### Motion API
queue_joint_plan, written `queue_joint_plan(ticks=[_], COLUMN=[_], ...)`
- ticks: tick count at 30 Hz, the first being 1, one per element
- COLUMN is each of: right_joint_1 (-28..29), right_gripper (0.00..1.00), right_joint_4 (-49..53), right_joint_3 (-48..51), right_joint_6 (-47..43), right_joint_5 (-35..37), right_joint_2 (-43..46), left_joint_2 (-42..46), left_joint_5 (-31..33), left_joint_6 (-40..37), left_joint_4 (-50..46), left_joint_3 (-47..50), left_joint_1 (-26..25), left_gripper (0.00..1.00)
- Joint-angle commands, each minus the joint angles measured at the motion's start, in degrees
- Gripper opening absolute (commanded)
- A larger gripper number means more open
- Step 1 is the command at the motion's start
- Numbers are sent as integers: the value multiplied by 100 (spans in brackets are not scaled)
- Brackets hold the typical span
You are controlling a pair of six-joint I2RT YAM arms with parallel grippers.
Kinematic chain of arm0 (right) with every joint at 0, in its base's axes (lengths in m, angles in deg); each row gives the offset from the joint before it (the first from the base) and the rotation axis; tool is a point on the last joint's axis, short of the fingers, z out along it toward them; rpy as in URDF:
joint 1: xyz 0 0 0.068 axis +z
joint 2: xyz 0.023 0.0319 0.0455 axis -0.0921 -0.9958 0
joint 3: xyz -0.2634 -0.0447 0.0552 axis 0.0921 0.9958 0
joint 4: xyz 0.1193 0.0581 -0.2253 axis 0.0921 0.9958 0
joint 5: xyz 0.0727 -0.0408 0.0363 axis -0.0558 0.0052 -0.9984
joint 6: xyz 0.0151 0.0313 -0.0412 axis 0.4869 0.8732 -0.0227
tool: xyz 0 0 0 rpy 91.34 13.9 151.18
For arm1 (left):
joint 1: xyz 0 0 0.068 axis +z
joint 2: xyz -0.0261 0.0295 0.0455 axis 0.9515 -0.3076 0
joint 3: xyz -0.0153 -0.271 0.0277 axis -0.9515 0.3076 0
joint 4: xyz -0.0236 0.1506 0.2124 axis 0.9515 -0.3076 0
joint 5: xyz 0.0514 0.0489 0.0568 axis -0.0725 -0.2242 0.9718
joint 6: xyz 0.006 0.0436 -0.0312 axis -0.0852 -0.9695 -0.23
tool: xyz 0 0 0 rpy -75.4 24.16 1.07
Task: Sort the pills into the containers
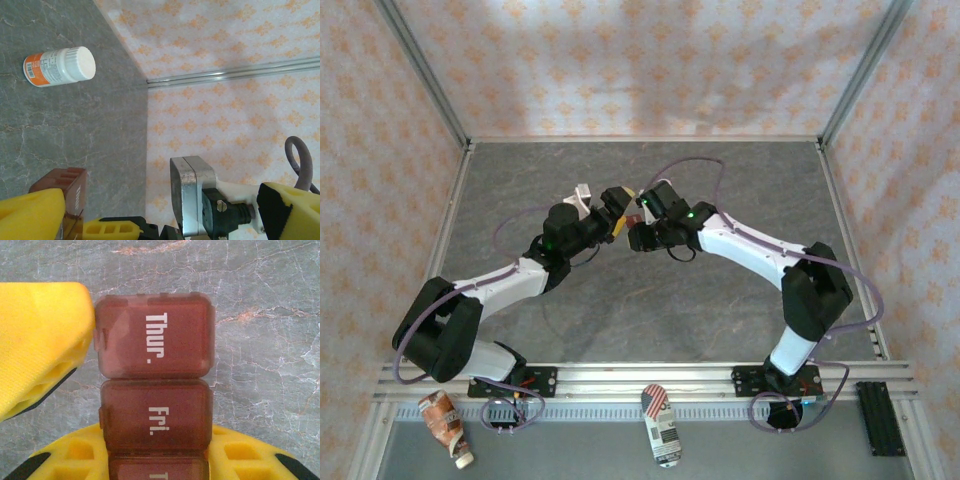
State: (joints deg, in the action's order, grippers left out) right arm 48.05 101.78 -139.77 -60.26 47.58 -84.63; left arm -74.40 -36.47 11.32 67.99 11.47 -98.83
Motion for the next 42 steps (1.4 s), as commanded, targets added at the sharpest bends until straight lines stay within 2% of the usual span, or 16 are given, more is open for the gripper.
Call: queue_joint_plan(ticks=[1, 15, 24, 42], right_joint_1=[74, 81, 48, 65], right_gripper=[21, 21, 20, 20], right_joint_4=[-69, -26, -13, -78], right_joint_3=[-117, -221, -145, -129], right_joint_6=[45, 10, 8, 35], right_joint_5=[-53, 68, 209, 40], right_joint_2=[-98, -104, -26, -33], left_joint_2=[0, 19, 374, 40], left_joint_5=[-21, 98, 459, 362], left_joint_6=[49, -76, -364, -176], left_joint_4=[250, 29, -458, -22], left_joint_3=[-89, 80, 241, 99], left_joint_1=[-87, -141, -142, -202], left_gripper=[99, 100, 100, 99])
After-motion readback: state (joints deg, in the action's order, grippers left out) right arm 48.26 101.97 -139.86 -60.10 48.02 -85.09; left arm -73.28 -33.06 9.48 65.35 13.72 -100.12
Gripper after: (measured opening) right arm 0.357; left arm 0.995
